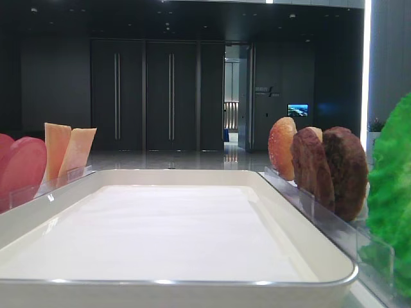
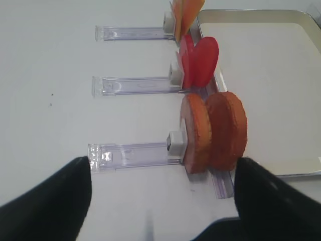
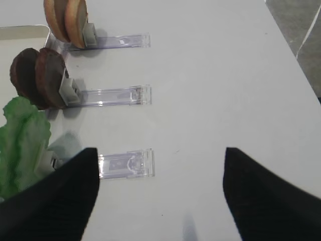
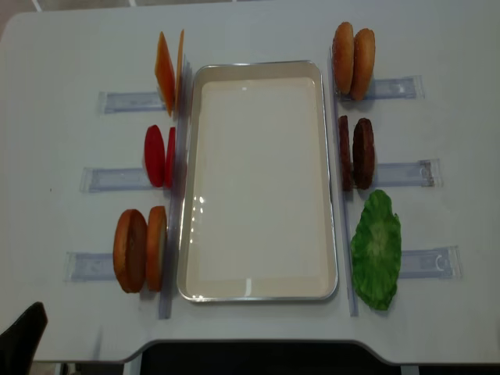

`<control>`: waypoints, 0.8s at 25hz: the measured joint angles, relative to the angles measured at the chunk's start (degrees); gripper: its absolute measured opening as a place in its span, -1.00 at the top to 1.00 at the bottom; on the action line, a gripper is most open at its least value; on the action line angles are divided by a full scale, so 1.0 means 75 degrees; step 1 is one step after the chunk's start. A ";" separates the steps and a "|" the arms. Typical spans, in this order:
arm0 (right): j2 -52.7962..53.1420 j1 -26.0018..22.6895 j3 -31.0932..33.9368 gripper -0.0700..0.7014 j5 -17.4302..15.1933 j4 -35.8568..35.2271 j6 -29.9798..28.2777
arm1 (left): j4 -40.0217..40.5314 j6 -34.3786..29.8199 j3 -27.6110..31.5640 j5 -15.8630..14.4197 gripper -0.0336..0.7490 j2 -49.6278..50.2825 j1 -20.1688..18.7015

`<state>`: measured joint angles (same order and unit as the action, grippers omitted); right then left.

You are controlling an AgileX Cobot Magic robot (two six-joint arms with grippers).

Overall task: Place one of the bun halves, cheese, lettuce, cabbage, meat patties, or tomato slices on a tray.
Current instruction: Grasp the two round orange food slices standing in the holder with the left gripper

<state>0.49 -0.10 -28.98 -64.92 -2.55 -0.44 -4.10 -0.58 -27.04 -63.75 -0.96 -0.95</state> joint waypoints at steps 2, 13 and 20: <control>0.0000 0.0000 0.0000 -0.46 0.0000 0.0000 0.0000 | 0.0000 0.0000 0.0000 0.0000 -0.85 0.0000 0.0000; 0.0000 0.0000 0.0000 -0.46 0.0000 0.0000 0.0000 | 0.0000 0.0000 0.0000 0.0000 -0.73 0.0000 0.0000; 0.0000 0.0000 0.0000 -0.46 0.0000 0.0000 0.0000 | 0.0000 0.0000 -0.0111 -0.0016 -0.60 0.0050 0.0000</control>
<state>0.49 -0.10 -28.98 -64.92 -2.55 -0.44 -4.10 -0.58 -27.87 -63.87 -0.58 -0.95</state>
